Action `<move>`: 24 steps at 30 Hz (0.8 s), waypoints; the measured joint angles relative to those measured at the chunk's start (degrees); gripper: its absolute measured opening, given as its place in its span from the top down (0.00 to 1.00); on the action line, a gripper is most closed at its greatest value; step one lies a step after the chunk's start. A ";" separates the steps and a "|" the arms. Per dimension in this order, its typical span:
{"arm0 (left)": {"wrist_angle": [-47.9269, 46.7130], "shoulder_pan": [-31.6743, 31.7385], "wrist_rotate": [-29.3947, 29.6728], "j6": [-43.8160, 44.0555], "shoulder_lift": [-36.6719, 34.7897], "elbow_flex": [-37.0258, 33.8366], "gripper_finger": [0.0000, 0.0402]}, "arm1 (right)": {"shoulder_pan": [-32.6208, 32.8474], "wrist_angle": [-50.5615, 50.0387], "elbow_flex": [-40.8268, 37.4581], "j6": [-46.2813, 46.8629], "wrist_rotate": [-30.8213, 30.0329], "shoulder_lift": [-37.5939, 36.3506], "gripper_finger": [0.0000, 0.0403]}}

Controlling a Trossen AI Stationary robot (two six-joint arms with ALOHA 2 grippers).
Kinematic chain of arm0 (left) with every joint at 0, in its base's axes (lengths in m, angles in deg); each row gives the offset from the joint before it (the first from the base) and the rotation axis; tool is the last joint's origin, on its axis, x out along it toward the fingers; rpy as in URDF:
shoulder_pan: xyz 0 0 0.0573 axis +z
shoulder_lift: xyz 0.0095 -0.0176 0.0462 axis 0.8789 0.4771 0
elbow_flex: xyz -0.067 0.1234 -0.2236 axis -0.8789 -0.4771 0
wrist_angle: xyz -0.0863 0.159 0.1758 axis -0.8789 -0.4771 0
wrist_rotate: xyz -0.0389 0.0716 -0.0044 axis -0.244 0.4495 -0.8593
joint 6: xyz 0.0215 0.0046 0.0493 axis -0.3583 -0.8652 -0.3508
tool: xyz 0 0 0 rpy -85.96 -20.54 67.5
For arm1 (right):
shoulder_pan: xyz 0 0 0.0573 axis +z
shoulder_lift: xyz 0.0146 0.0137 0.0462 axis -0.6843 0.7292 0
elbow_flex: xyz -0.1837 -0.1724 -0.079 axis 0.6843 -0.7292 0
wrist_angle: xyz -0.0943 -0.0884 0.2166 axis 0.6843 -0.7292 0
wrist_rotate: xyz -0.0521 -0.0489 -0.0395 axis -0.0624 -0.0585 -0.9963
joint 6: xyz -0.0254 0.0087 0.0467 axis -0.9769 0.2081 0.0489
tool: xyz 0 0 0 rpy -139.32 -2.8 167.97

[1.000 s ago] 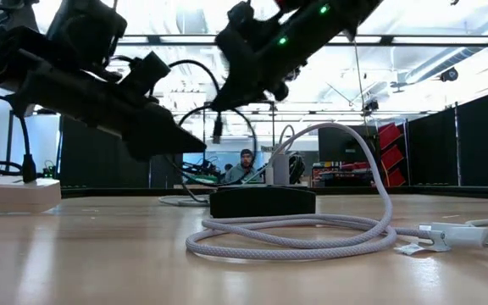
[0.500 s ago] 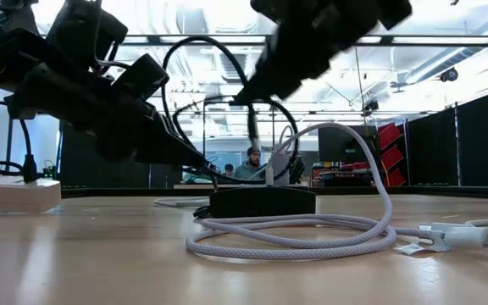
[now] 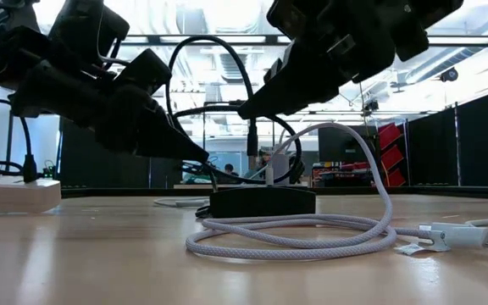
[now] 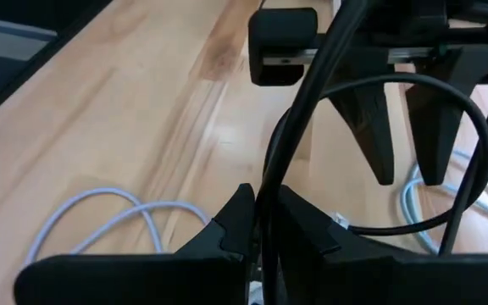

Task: Insert USB
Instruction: Insert the black charger cable into the black outlet extension

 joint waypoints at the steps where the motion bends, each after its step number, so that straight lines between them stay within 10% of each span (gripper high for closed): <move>1: 0.02 0.00 0.02 0.00 0.00 0.00 0.74 | 0.00 0.19 -0.02 -0.73 0.06 0.04 0.94; 24: 1.11 0.09 0.02 1.55 0.02 0.07 0.74 | -2.27 3.29 -1.03 -6.71 6.41 3.23 0.94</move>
